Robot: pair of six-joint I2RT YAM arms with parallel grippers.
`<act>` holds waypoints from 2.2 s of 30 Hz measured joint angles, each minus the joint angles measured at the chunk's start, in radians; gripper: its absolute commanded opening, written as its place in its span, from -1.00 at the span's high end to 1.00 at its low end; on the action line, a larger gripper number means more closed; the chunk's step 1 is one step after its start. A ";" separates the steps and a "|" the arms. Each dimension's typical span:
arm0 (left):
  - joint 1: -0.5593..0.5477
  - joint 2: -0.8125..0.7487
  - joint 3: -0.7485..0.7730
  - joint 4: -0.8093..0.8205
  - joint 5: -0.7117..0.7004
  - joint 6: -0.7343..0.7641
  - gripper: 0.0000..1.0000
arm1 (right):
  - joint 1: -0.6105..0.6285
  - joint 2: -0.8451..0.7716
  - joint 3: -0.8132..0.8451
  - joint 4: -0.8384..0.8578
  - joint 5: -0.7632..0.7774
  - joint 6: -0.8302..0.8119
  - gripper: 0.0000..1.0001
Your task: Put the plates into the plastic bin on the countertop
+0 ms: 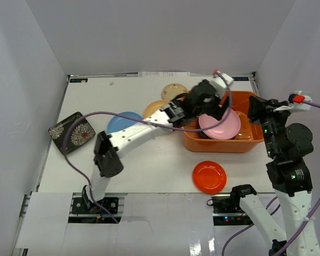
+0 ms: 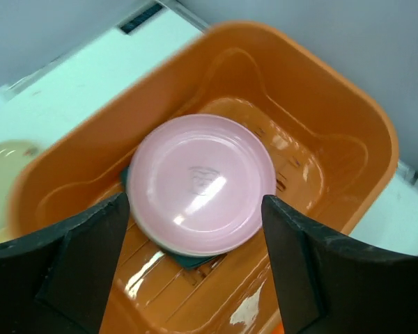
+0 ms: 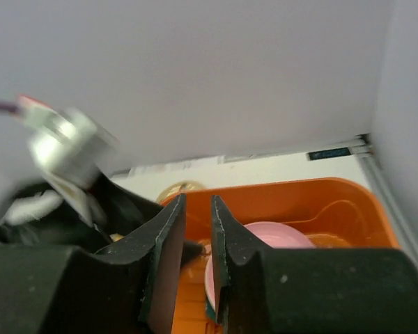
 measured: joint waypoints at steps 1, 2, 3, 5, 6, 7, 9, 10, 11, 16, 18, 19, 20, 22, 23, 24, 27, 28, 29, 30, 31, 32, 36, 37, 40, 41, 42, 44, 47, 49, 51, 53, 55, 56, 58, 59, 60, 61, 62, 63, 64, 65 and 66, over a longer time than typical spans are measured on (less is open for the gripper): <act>0.029 -0.090 -0.080 -0.004 -0.018 -0.031 -0.57 | 0.000 0.023 0.004 0.001 -0.045 -0.001 0.44; 0.064 -0.177 -0.175 0.021 -0.032 -0.068 -0.51 | 0.000 0.053 0.008 0.002 -0.108 -0.002 0.42; 0.114 -0.285 -0.282 0.035 -0.046 -0.108 -0.45 | 0.000 0.086 0.009 0.002 -0.170 -0.002 0.40; 0.246 -0.497 -0.504 0.055 -0.073 -0.192 -0.37 | 0.004 0.164 0.006 0.012 -0.303 -0.002 0.40; 0.311 -0.596 -0.609 0.064 -0.085 -0.232 -0.37 | 0.012 0.204 0.003 0.021 -0.359 -0.002 0.40; 0.388 -0.693 -0.710 0.047 -0.119 -0.271 -0.36 | 0.027 0.238 -0.002 0.027 -0.403 -0.002 0.39; 0.495 -0.842 -0.873 0.022 -0.178 -0.334 -0.38 | 0.093 0.317 -0.007 0.031 -0.445 -0.019 0.34; 0.520 -0.899 -0.937 0.003 -0.195 -0.357 -0.38 | 0.157 0.356 -0.007 0.027 -0.437 -0.035 0.32; 0.531 -0.948 -0.996 -0.027 -0.207 -0.379 -0.40 | 0.230 0.405 -0.005 0.023 -0.429 -0.053 0.28; 0.568 -0.980 -1.166 -0.146 -0.203 -0.425 -0.40 | 0.491 0.672 0.114 -0.026 -0.393 -0.166 0.12; 0.582 -0.937 -1.191 -0.179 -0.193 -0.425 -0.41 | 0.515 0.773 0.157 -0.030 -0.394 -0.210 0.08; 0.586 -0.912 -1.201 -0.188 -0.182 -0.422 -0.41 | 0.518 0.822 0.178 -0.035 -0.398 -0.235 0.07; 0.588 -0.892 -1.207 -0.199 -0.174 -0.420 -0.40 | 0.517 0.872 0.204 -0.052 -0.403 -0.259 0.05; 0.588 -0.868 -1.214 -0.214 -0.158 -0.414 -0.41 | 0.516 0.983 0.271 -0.076 -0.412 -0.308 -0.02; 0.588 -0.865 -1.214 -0.220 -0.153 -0.413 -0.41 | 0.515 1.037 0.304 -0.091 -0.417 -0.334 -0.04; 0.589 -0.868 -1.214 -0.224 -0.149 -0.410 -0.40 | 0.514 1.099 0.343 -0.107 -0.423 -0.363 -0.05; 0.589 -0.891 -1.214 -0.224 -0.131 -0.404 -0.39 | 0.515 1.248 0.427 -0.131 -0.436 -0.430 -0.15; 0.589 -0.901 -1.215 -0.224 -0.124 -0.401 -0.39 | 0.517 1.288 0.443 -0.132 -0.433 -0.449 -0.17; 0.589 -0.912 -1.218 -0.224 -0.117 -0.395 -0.38 | 0.518 1.317 0.451 -0.132 -0.431 -0.467 -0.19; 0.589 -0.923 -1.222 -0.223 -0.108 -0.391 -0.38 | 0.521 1.343 0.452 -0.132 -0.428 -0.484 -0.19; 0.589 -0.934 -1.230 -0.222 -0.099 -0.383 -0.37 | 0.523 1.365 0.452 -0.135 -0.427 -0.498 -0.19; 0.589 -0.942 -1.237 -0.224 -0.090 -0.380 -0.38 | 0.525 1.380 0.452 -0.136 -0.427 -0.510 -0.19; 0.589 -0.953 -1.263 -0.224 -0.058 -0.365 -0.37 | 0.533 1.437 0.470 -0.134 -0.430 -0.539 -0.11; 0.589 -0.953 -1.270 -0.225 -0.050 -0.362 -0.37 | 0.534 1.453 0.480 -0.133 -0.430 -0.542 -0.08; 0.589 -0.953 -1.294 -0.221 -0.029 -0.359 -0.36 | 0.538 1.501 0.506 -0.122 -0.428 -0.546 0.00; 0.589 -0.953 -1.301 -0.220 -0.021 -0.358 -0.34 | 0.539 1.518 0.510 -0.118 -0.425 -0.546 0.10; 0.589 -0.953 -1.309 -0.216 -0.014 -0.358 -0.33 | 0.540 1.531 0.511 -0.113 -0.422 -0.548 0.17; 0.589 -0.950 -1.314 -0.208 0.006 -0.358 -0.32 | 0.541 1.554 0.511 -0.103 -0.409 -0.550 0.31; 0.589 -0.941 -1.314 -0.178 0.028 -0.359 -0.29 | 0.541 1.564 0.512 -0.077 -0.399 -0.550 0.82; 0.589 -0.932 -1.314 -0.150 0.035 -0.358 -0.29 | 0.543 1.551 0.517 -0.036 -0.394 -0.549 0.84; 0.589 -0.916 -1.314 -0.120 0.045 -0.353 -0.29 | 0.543 1.534 0.516 -0.006 -0.399 -0.542 0.84; 0.589 -0.895 -1.313 -0.094 0.058 -0.339 -0.29 | 0.543 1.513 0.504 0.025 -0.431 -0.536 0.84; 0.589 -0.875 -1.306 -0.082 0.063 -0.320 -0.29 | 0.542 1.486 0.491 0.052 -0.464 -0.522 0.85; 0.589 -0.867 -1.303 -0.076 0.065 -0.309 -0.29 | 0.542 1.474 0.489 0.060 -0.475 -0.513 0.85; 0.589 -0.847 -1.287 -0.068 0.076 -0.285 -0.29 | 0.543 1.446 0.489 0.080 -0.491 -0.489 0.84; 0.589 -0.835 -1.278 -0.063 0.085 -0.275 -0.29 | 0.543 1.430 0.489 0.092 -0.494 -0.479 0.85; 0.589 -0.825 -1.271 -0.058 0.091 -0.268 -0.29 | 0.544 1.414 0.489 0.102 -0.495 -0.470 0.84; 0.589 -0.815 -1.268 -0.047 0.101 -0.262 -0.29 | 0.544 1.395 0.489 0.113 -0.497 -0.461 0.85; 0.589 -0.806 -1.268 -0.039 0.109 -0.256 -0.29 | 0.544 1.378 0.489 0.124 -0.497 -0.455 0.85; 0.589 -0.799 -1.268 -0.039 0.116 -0.253 -0.29 | 0.544 1.355 0.490 0.139 -0.497 -0.444 0.85; 0.589 -0.790 -1.268 -0.038 0.124 -0.248 -0.29 | 0.544 1.332 0.490 0.152 -0.496 -0.435 0.84; 0.589 -0.780 -1.268 -0.035 0.134 -0.242 -0.29 | 0.543 1.308 0.490 0.164 -0.494 -0.428 0.85; 0.589 -0.769 -1.268 -0.032 0.143 -0.238 -0.29 | 0.542 1.278 0.490 0.180 -0.485 -0.417 0.85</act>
